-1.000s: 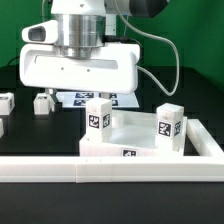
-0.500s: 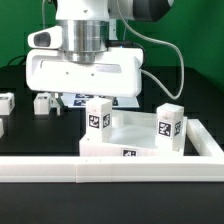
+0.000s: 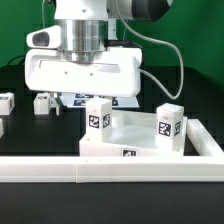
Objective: Assemble square table
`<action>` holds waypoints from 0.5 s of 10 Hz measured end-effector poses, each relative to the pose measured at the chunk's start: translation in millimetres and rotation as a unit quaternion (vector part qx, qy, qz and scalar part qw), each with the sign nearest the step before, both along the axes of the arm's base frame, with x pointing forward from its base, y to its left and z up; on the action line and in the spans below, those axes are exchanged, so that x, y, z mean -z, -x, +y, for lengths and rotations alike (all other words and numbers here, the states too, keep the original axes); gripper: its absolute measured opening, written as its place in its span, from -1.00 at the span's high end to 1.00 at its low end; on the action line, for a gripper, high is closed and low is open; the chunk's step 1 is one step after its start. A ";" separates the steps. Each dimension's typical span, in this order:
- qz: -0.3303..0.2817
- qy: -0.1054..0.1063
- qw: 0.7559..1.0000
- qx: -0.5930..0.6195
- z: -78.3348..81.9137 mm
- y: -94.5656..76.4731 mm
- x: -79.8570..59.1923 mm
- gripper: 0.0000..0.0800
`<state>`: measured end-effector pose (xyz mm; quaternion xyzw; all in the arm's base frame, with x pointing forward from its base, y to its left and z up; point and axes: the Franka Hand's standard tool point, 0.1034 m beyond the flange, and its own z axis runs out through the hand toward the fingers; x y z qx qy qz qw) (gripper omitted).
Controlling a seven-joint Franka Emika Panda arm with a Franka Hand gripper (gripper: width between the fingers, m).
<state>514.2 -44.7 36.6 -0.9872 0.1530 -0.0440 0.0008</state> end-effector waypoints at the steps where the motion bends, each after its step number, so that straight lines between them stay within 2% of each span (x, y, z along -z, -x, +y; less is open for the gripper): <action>1: 0.001 -0.002 1.000 -0.003 3.8 0.1 0.9 -0.62; 3: 0.003 -0.002 1.000 -0.014 3.5 1.2 3.6 -0.62; 5: 0.008 0.005 1.000 -0.017 -3.8 5.2 14.0 -0.62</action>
Offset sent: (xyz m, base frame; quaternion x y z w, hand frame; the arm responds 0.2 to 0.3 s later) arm 0.0043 0.0091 -0.0172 0.0296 -0.0215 -0.0187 0.9992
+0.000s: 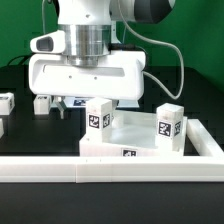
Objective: Assemble square table
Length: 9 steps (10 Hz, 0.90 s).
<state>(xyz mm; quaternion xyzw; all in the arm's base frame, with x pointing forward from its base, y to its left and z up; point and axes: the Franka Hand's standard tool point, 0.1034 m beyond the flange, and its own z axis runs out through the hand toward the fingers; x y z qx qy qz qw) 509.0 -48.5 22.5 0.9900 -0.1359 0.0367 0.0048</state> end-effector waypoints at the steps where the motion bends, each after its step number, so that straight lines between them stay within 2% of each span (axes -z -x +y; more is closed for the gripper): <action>1: 0.003 0.001 1.000 -0.001 -0.1 2.5 4.5 -0.62; 3: 0.004 0.003 1.000 -0.009 7.7 4.7 12.1 -0.62; 8: 0.004 0.002 1.000 -0.001 10.1 3.1 12.3 -0.62; 9: 0.004 0.002 1.000 -0.001 10.1 3.1 12.3 -0.31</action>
Offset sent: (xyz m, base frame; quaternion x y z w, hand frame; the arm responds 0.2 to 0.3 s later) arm 0.0041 0.0183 -0.0111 0.0358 0.0005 -0.0065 0.9993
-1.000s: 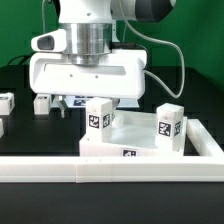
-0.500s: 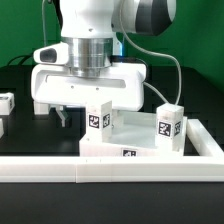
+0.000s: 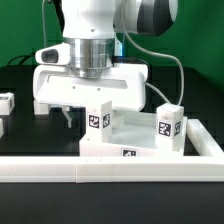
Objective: Assemble square table
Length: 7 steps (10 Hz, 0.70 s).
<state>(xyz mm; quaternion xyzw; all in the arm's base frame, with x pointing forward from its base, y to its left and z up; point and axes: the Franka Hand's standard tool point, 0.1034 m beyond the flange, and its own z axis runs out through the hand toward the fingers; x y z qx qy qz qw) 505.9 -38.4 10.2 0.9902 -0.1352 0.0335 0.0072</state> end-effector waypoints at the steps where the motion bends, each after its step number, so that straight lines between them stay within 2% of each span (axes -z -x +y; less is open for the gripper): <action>1: 0.000 0.000 1.000 0.000 0.0 0.0 0.0 0.19; 2: 0.000 0.000 1.000 0.000 0.0 0.0 0.0 0.53; 3: 0.000 0.000 1.000 0.000 0.0 0.0 0.0 0.53; 4: -0.001 0.000 1.000 0.000 0.0 -0.4 -0.4 0.86; 7: -0.001 0.000 1.000 0.000 -0.1 -0.7 -0.8 0.86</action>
Offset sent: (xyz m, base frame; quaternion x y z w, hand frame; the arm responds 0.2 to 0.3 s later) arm 0.0000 0.0000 0.0000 0.0000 0.0000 0.0000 1.0000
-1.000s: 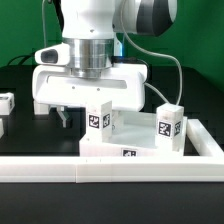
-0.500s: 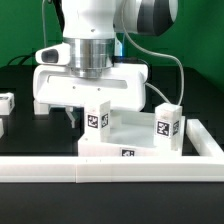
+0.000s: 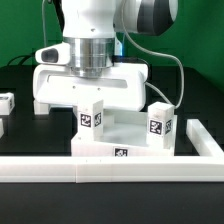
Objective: Assemble square table
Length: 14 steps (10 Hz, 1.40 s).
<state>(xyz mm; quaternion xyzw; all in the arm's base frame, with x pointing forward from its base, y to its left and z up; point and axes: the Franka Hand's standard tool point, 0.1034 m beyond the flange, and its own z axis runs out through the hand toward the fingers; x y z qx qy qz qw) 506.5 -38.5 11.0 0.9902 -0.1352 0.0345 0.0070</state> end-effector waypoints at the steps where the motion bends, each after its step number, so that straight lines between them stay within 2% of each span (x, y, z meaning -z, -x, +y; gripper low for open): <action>1: 0.000 0.000 1.000 0.000 0.0 0.0 0.0 0.86; 9: 0.000 0.001 1.000 -0.007 -0.5 -0.2 -0.2 0.85; 14: 0.001 0.012 0.992 -0.124 -4.8 -1.9 -1.8 0.85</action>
Offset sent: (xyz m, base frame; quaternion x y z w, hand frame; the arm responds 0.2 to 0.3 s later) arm 0.0000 0.0000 0.0000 0.0000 0.0000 0.0000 1.0000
